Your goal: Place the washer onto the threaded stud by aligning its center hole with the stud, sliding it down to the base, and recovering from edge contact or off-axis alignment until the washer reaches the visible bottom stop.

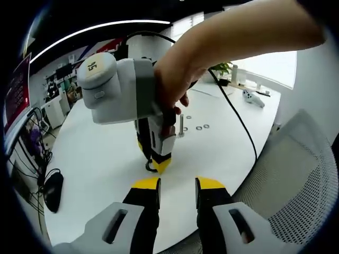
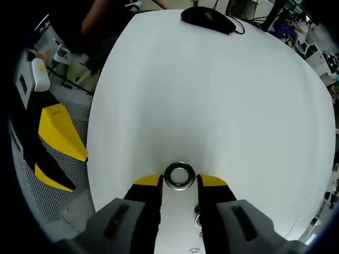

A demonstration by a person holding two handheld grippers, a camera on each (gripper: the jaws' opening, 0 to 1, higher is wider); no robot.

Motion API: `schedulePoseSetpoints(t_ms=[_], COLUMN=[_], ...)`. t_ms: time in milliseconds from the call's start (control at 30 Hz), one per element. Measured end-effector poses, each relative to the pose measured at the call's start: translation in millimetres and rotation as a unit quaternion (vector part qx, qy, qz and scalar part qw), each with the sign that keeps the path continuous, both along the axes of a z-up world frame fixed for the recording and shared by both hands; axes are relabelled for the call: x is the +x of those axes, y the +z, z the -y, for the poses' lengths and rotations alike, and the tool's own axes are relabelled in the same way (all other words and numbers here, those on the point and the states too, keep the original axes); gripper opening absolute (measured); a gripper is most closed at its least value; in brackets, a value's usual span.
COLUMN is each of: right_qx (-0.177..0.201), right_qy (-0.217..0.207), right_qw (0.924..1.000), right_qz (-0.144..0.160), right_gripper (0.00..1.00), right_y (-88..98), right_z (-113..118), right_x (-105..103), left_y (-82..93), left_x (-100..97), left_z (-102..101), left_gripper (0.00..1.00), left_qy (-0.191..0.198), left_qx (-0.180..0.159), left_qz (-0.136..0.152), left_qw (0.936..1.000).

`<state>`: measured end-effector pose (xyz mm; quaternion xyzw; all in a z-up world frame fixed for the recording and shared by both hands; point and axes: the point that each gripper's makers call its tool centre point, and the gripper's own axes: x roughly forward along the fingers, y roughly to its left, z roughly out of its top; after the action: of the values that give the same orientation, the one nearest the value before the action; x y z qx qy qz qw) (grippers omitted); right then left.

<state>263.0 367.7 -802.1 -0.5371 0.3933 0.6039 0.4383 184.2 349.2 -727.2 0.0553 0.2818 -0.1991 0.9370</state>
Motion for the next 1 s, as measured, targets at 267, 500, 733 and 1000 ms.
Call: schedulePoseSetpoints(t_ms=[267,500,733,1000], right_qx=[0.010,0.043,0.061,0.089], right_qy=[-0.002,-0.021,-0.040,-0.057], right_qw=[0.9999,0.9989,0.9973,0.9942], right_qz=[0.000,-0.004,-0.008,-0.021], right_gripper=[0.24,0.23,0.23,0.23], right_y=[0.2,1.8,7.1,39.0], right_z=[0.1,0.2,6.0,5.8], right_x=[1.1,1.4,1.5,4.9], left_y=[0.0,0.7,0.1,-2.0], left_x=[-0.1,0.2,-0.4,-1.6], left_z=[-0.1,0.1,1.3,2.4], left_gripper=[0.24,0.24,0.23,0.23], left_qy=[0.000,-0.002,-0.006,-0.010], left_qx=[0.001,0.000,0.001,0.003], left_qz=[0.000,0.002,0.001,-0.006], left_qw=[1.0000,1.0000,1.0000,0.9999])
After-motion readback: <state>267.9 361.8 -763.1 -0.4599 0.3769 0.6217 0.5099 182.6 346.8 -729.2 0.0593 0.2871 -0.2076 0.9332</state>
